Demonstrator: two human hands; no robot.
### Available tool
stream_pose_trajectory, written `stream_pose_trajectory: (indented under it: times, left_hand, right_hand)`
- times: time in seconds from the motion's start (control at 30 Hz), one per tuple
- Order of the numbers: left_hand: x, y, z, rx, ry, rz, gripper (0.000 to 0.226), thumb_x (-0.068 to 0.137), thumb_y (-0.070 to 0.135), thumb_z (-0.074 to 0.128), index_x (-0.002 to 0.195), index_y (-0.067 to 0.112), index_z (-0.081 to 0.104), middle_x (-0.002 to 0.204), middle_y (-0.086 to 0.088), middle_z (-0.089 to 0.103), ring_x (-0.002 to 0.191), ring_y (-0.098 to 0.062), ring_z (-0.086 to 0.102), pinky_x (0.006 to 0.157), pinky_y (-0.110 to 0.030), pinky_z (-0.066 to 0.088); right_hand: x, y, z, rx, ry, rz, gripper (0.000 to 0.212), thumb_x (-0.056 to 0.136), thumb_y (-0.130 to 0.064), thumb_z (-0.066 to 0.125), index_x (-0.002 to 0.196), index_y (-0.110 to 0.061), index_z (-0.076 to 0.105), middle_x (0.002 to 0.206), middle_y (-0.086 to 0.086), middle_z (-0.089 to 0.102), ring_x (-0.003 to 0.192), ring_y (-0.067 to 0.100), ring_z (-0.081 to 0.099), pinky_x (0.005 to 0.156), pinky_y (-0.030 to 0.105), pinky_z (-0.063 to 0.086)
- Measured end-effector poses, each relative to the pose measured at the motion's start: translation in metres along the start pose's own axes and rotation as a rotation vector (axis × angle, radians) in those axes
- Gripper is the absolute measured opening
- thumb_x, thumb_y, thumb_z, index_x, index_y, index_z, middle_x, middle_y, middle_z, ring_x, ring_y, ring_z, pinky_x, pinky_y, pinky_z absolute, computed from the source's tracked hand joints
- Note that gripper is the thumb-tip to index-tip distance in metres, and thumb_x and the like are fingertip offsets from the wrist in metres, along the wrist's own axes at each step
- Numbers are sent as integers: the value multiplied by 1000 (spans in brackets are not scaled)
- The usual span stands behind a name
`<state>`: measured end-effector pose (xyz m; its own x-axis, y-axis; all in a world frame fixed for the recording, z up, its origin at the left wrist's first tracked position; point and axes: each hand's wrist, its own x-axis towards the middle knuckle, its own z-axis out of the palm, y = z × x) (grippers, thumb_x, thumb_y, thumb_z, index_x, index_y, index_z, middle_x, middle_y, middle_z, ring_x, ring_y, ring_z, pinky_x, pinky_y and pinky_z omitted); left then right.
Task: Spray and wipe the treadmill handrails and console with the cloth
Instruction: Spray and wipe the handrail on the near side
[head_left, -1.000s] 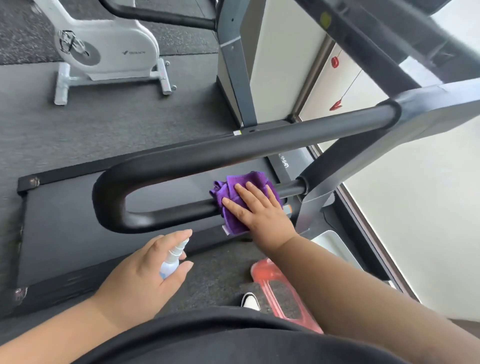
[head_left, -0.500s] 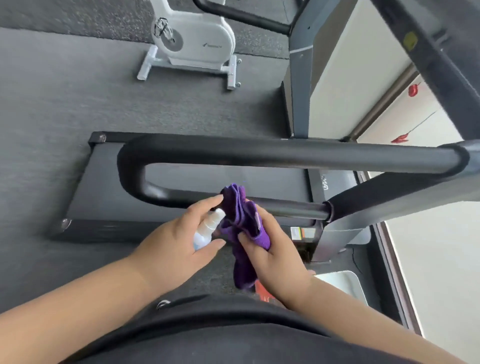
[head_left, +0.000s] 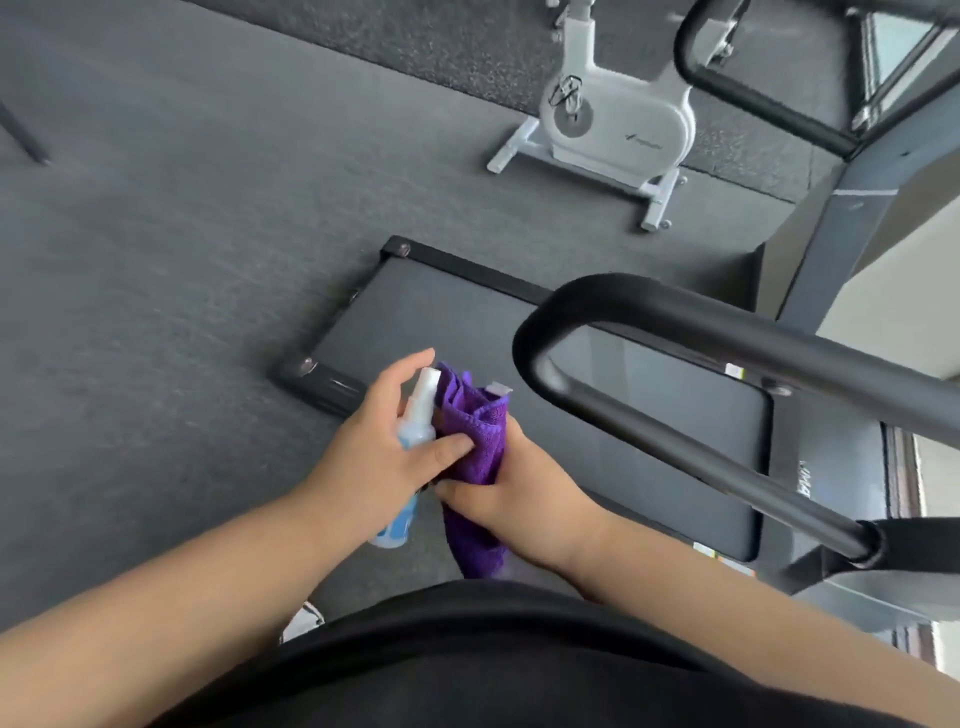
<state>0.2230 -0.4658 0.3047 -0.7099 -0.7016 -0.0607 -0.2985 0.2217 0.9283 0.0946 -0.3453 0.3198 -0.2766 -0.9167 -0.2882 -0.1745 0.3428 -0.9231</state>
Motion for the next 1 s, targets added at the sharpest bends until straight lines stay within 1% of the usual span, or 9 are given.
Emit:
stream_pose_trajectory:
  times: [0.1,0.2,0.3,0.4,0.5,0.63,0.73,0.87,1.0]
  left_hand:
    - [2,-26,-58,66,11,-10,73,84,32,77,119,79,34,109,30,61,102,4,60,85,-17,44]
    - [4,-57,-126,126,20,-20,62,88,37,70,122,76,35,109,27,64,98,3,61,80,-22,47]
    - [13,-81,-199,222,2,-15,59,88,42,67,121,77,33,107,32,61,90,6,60,64,-20,46]
    - [27,-100,-264,321,-20,-29,57,89,47,64,123,78,30,106,29,60,76,6,59,52,-24,48]
    - [46,-111,-312,414,-84,-38,54,91,46,63,128,70,32,105,25,60,71,10,56,51,-19,40]
    - [77,-125,-352,479,-121,-45,47,94,42,62,128,60,35,98,17,60,51,6,53,42,-17,32]
    - [110,-135,-376,521,-150,-57,46,95,44,59,127,62,33,99,18,60,46,1,49,40,-20,32]
    - [187,-143,-411,564,-173,-59,45,94,46,58,124,66,31,98,21,61,45,-3,47,40,-22,33]
    - [284,-143,-447,582,-164,-35,45,92,48,58,118,73,30,98,28,59,59,-1,55,50,-26,39]
  right_hand:
    - [42,-16,41,-85,91,87,38,74,-24,52,99,-54,50,89,-29,65,79,-8,61,66,16,45]
    - [87,-35,84,-99,167,135,38,73,-22,47,89,-56,52,82,-31,64,74,-9,59,63,16,43]
    - [128,-51,125,-103,246,160,30,74,-27,53,88,-54,52,78,-25,66,73,-3,61,61,16,42]
    - [164,-65,160,-116,308,170,26,74,-49,71,93,-48,53,87,-23,66,81,-5,62,67,13,43]
    - [195,-81,181,-202,358,149,31,76,-60,67,99,-46,52,86,-23,65,79,-10,58,65,13,41]
    - [236,-98,183,-323,428,114,12,85,-49,53,95,-42,49,81,-17,64,77,5,61,66,26,45]
    - [274,-108,175,-375,457,98,12,85,-42,51,97,-43,48,79,-14,62,73,8,59,63,28,45]
    - [348,-123,160,-311,551,77,25,80,-43,47,104,-44,50,82,-15,63,72,2,58,61,25,45]
    - [442,-140,140,-232,609,77,28,76,-49,43,103,-47,48,83,-14,64,66,8,63,57,33,54]
